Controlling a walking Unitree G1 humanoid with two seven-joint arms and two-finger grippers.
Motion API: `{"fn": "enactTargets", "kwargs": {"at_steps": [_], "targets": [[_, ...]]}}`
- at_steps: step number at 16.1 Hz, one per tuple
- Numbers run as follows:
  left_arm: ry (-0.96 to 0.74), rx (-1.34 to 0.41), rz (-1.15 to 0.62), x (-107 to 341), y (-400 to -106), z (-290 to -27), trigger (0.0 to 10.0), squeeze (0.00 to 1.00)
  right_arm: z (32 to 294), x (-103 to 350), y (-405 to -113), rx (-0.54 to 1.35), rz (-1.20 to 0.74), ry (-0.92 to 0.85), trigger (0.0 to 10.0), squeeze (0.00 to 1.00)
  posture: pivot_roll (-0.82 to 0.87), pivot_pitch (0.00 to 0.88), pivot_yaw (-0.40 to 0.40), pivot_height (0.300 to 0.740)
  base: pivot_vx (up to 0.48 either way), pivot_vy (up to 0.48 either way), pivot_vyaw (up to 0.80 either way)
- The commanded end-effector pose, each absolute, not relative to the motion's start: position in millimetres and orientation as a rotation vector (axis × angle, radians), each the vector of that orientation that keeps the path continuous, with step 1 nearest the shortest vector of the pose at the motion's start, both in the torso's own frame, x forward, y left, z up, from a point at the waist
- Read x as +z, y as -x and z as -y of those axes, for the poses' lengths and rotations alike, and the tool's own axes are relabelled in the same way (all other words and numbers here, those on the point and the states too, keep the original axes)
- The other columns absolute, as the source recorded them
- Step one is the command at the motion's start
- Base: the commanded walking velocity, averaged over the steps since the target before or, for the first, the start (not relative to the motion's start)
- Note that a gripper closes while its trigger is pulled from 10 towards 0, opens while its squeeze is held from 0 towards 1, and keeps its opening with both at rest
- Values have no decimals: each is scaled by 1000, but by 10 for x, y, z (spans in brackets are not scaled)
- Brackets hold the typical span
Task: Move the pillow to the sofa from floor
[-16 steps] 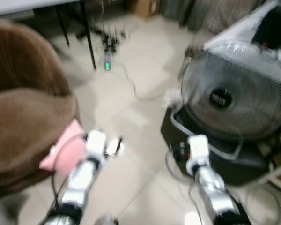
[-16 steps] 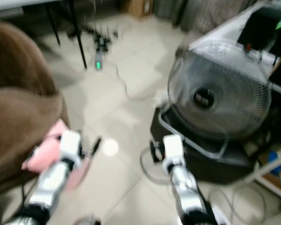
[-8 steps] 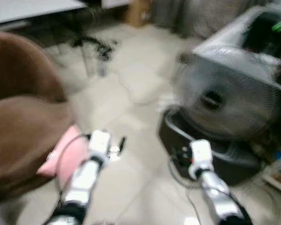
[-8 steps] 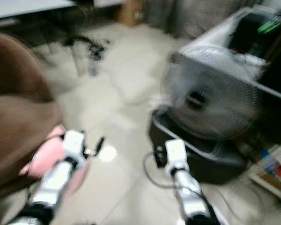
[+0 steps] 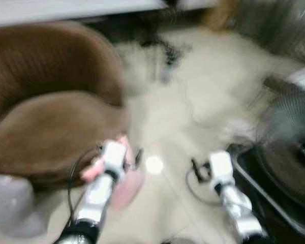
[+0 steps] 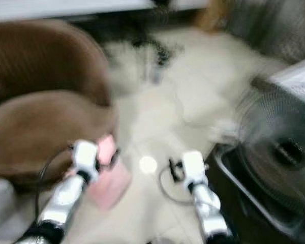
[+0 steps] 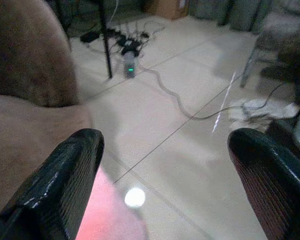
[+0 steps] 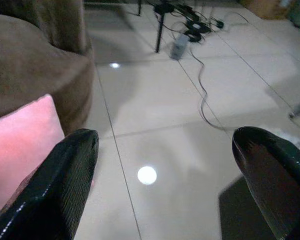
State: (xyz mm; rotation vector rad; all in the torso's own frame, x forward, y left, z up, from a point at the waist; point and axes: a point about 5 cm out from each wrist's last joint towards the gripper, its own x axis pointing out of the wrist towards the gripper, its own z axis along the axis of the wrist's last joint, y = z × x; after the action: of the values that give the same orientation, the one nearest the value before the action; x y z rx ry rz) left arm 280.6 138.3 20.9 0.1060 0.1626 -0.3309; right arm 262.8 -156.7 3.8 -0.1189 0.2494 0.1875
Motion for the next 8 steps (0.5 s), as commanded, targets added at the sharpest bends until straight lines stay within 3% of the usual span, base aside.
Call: {"fn": "enactTargets", "kwargs": {"at_steps": [1, 3, 5, 7, 8], "targets": [[-167, -326, -169, 212, -2811, -1457, 10000, 0, 1490, 68, -2663, 201, -238, 108, 10000, 251, -35, 83, -70, 740, 480, 0, 706], [-201, -344, -176, 197, -2804, -1435, 10000, 0, 1471, 67, -2661, 206, -240, 110, 10000, 255, -36, 83, -68, 740, 452, 0, 706], [-221, -354, -177, 190, -2801, -1416, 10000, 0, 1465, 53, -2656, 205, -250, 116, 10000, 255, -37, 82, -66, 740, 371, -296, 703], [-178, -324, -181, 198, -2822, -1434, 10000, 0, 1457, 38, -2654, 208, -264, 93, 10000, 204, -37, 82, -66, 740, 375, -291, 0], [-205, -318, -176, 203, -2825, -1457, 10000, 0, 1450, 33, -2647, 212, -265, 93, 10000, 196, -39, 80, -64, 740, 0, 0, 0]]}}
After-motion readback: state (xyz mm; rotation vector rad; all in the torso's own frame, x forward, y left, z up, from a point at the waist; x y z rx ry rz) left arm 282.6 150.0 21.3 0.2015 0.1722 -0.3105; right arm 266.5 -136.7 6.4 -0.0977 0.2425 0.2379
